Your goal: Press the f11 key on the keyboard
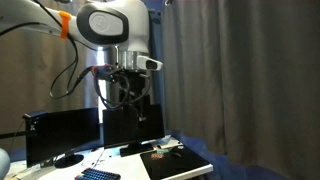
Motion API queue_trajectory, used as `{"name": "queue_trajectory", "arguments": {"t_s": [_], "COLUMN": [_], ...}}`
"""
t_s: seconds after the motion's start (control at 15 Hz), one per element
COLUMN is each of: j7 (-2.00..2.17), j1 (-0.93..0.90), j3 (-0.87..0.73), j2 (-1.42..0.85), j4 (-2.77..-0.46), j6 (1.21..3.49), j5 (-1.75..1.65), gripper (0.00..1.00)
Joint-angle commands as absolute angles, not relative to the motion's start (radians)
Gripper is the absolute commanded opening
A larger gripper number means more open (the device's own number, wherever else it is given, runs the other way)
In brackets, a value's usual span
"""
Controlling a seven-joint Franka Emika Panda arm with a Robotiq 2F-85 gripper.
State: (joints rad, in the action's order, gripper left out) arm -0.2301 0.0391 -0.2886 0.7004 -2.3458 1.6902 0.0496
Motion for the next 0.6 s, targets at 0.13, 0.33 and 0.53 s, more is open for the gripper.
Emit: {"name": "queue_trajectory", "arguments": {"t_s": [0.13,0.33,0.53], "j7": [-0.244,-0.244,-0.255], "j1": [0.065,0.065,0.056], "j3": [-0.271,-0.271,-0.267], "j2": [0.695,0.695,0.698], "j4": [-2.342,-2.342,-2.347], "j6": [1.687,1.687,1.686], "j5": [0.063,0.063,0.064], "gripper": [1.00,1.00,1.00]}}
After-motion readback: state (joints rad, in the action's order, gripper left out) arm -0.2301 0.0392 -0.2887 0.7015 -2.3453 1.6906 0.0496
